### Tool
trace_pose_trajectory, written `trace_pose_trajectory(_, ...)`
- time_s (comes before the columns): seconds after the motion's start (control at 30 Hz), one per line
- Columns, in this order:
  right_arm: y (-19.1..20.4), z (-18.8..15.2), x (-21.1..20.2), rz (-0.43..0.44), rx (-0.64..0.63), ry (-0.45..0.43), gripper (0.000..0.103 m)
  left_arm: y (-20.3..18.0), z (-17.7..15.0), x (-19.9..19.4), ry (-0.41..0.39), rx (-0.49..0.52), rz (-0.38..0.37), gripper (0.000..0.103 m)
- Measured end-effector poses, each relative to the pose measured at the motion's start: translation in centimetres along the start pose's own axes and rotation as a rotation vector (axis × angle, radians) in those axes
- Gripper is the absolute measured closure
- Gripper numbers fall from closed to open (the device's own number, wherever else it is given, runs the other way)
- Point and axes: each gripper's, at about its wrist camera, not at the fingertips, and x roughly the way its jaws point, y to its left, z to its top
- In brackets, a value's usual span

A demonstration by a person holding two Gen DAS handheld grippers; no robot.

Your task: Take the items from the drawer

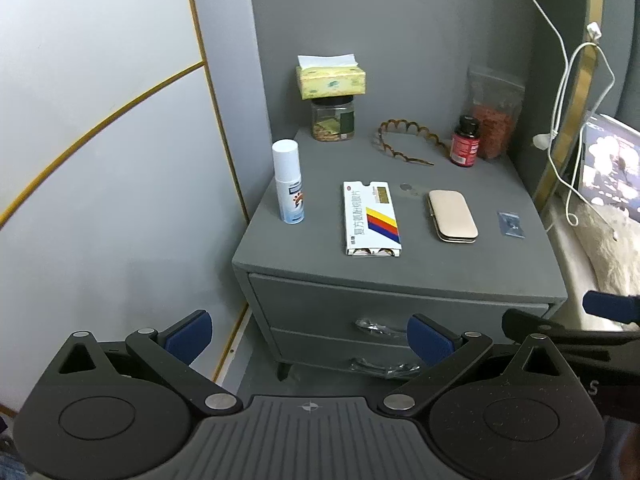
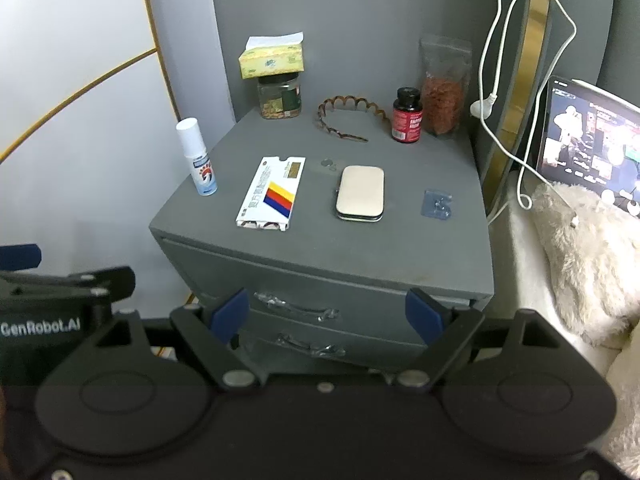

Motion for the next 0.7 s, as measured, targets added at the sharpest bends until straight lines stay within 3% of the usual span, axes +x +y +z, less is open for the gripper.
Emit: trace_pose_trajectory(0.7,-0.42,-0.07,-0.15,0.034,0.033,0.018,0.018,0.04,-0.03,0.54,0.001,-0.006,-0.001,0.0)
